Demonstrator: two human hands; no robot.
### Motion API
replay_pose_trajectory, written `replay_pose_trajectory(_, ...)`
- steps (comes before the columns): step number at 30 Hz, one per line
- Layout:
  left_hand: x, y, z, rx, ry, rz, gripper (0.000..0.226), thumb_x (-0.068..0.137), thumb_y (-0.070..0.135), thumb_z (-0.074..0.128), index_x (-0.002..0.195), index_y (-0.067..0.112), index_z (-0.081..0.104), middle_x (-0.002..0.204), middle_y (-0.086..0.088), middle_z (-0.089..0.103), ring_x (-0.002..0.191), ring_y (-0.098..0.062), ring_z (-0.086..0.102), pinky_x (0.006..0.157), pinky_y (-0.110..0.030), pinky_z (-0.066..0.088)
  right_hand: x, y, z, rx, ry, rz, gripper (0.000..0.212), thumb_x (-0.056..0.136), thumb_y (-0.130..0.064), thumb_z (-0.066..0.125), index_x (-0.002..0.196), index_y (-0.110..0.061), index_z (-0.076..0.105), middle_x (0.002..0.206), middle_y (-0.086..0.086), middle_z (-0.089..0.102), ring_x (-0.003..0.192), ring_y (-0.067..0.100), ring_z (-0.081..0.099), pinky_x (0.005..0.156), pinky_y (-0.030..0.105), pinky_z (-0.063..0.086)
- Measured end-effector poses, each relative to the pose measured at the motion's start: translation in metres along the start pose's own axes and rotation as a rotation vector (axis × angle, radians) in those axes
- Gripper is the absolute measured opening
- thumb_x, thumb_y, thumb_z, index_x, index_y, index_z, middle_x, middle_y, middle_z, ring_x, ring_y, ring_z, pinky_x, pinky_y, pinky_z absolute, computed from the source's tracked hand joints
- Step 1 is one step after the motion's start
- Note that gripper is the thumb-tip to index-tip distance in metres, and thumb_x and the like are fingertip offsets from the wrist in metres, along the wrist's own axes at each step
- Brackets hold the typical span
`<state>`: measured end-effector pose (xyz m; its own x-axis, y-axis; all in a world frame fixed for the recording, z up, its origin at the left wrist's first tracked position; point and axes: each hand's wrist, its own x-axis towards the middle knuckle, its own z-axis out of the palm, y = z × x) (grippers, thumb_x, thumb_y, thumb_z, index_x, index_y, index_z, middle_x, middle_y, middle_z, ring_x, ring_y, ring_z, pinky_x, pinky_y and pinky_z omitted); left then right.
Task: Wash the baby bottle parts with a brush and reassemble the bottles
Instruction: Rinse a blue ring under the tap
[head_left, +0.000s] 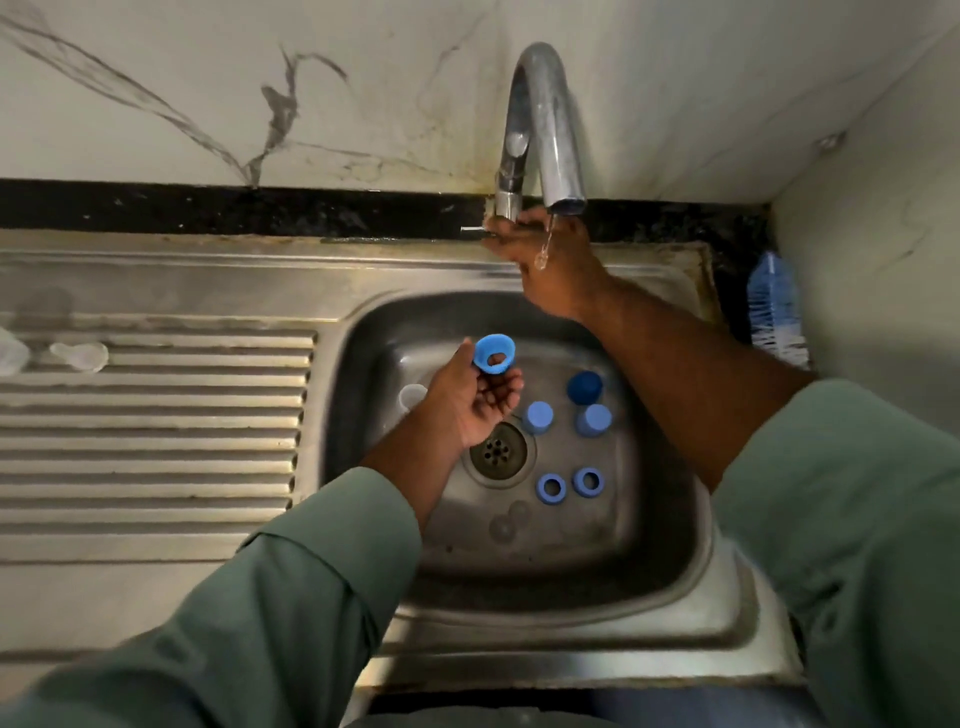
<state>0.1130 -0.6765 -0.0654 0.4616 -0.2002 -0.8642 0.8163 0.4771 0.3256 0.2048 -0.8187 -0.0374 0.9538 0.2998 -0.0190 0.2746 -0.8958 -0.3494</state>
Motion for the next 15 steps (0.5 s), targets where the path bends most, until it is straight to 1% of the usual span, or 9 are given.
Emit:
replay_pose_trajectory(1, 0.002, 0.000, 0.005, -0.004, -0.004, -0.001, 0.053, 0.102, 0.047, 0.042, 0.088, 0.000, 0.061, 0.060, -0.013, 0.068, 0.050, -0.018, 0.065, 0.052, -0.024, 0.054, 0.006, 0.008, -0.006, 0.006, -0.067, -0.036, 0.055, 0.085, 0.004, 0.048, 0.133, -0.021, 0.056, 0.147, -0.003, 0.043, 0.138, 0.022, 0.032, 0.117, 0.044, 0.020)
replay_pose_trajectory(3, 0.008, -0.002, 0.014, -0.012, -0.023, 0.004, 0.047, 0.102, 0.042, 0.046, 0.091, -0.001, 0.059, 0.062, -0.016, 0.069, 0.052, -0.020, 0.068, 0.052, -0.026, 0.057, 0.016, 0.020, -0.015, 0.084, -0.138, -0.137, 0.057, 0.082, 0.014, 0.052, 0.133, -0.010, 0.054, 0.145, 0.006, 0.045, 0.138, 0.026, 0.037, 0.118, 0.039, 0.022)
replay_pose_trajectory(4, 0.011, -0.002, 0.018, -0.012, -0.032, 0.003, 0.043, 0.102, 0.040, 0.047, 0.094, -0.001, 0.059, 0.064, -0.016, 0.070, 0.053, -0.021, 0.070, 0.052, -0.027, 0.058, 0.021, 0.025, -0.016, 0.105, -0.158, -0.167, 0.059, 0.081, 0.018, 0.052, 0.134, -0.008, 0.053, 0.145, 0.008, 0.045, 0.137, 0.028, 0.038, 0.118, 0.038, 0.023)
replay_pose_trajectory(5, 0.013, -0.002, 0.021, -0.014, -0.037, -0.002, 0.040, 0.101, 0.038, 0.049, 0.097, 0.000, 0.059, 0.066, -0.017, 0.070, 0.055, -0.021, 0.070, 0.050, -0.027, 0.058, 0.023, 0.029, -0.014, 0.082, -0.174, -0.168, 0.061, 0.081, 0.018, 0.053, 0.136, -0.010, 0.051, 0.146, 0.008, 0.044, 0.137, 0.029, 0.039, 0.118, 0.038, 0.024)
replay_pose_trajectory(8, 0.022, -0.003, 0.029, -0.051, -0.030, -0.008, 0.036, 0.100, 0.033, 0.054, 0.111, -0.002, 0.059, 0.077, -0.020, 0.071, 0.058, -0.023, 0.071, 0.046, -0.027, 0.056, 0.030, 0.033, 0.001, 0.011, -0.189, -0.117, 0.067, 0.084, 0.006, 0.057, 0.140, -0.029, 0.046, 0.145, 0.007, 0.045, 0.131, 0.034, 0.043, 0.112, 0.046, 0.034)
replay_pose_trajectory(10, 0.029, -0.003, 0.031, -0.072, -0.021, -0.014, 0.038, 0.100, 0.030, 0.054, 0.119, -0.003, 0.056, 0.083, -0.023, 0.070, 0.057, -0.024, 0.071, 0.045, -0.027, 0.054, 0.033, 0.035, 0.012, -0.005, -0.188, -0.100, 0.078, 0.082, 0.000, 0.056, 0.140, -0.047, 0.034, 0.139, 0.012, 0.049, 0.125, 0.037, 0.046, 0.106, 0.050, 0.039)
replay_pose_trajectory(11, 0.030, -0.002, 0.030, -0.077, -0.021, -0.017, 0.038, 0.100, 0.029, 0.054, 0.120, -0.003, 0.056, 0.082, -0.023, 0.070, 0.057, -0.024, 0.071, 0.045, -0.027, 0.054, 0.033, 0.034, 0.015, -0.001, -0.186, -0.092, 0.083, 0.081, -0.003, 0.055, 0.139, -0.054, 0.026, 0.136, 0.014, 0.050, 0.123, 0.037, 0.047, 0.104, 0.051, 0.040)
replay_pose_trajectory(13, 0.033, 0.000, 0.031, -0.082, -0.027, -0.020, 0.036, 0.100, 0.027, 0.054, 0.117, -0.004, 0.056, 0.076, -0.022, 0.071, 0.058, -0.025, 0.072, 0.045, -0.027, 0.055, 0.036, 0.037, 0.019, 0.018, -0.170, -0.081, 0.086, 0.080, -0.006, 0.054, 0.137, -0.059, 0.015, 0.133, 0.014, 0.050, 0.121, 0.037, 0.048, 0.102, 0.051, 0.041)
replay_pose_trajectory(15, 0.034, 0.002, 0.032, -0.084, -0.033, -0.022, 0.034, 0.100, 0.026, 0.055, 0.115, -0.005, 0.055, 0.082, -0.024, 0.071, 0.064, -0.027, 0.073, 0.047, -0.029, 0.056, 0.037, 0.037, 0.021, 0.023, -0.152, -0.082, 0.090, 0.080, -0.005, 0.057, 0.136, -0.060, 0.013, 0.133, 0.014, 0.050, 0.121, 0.036, 0.048, 0.102, 0.052, 0.042)
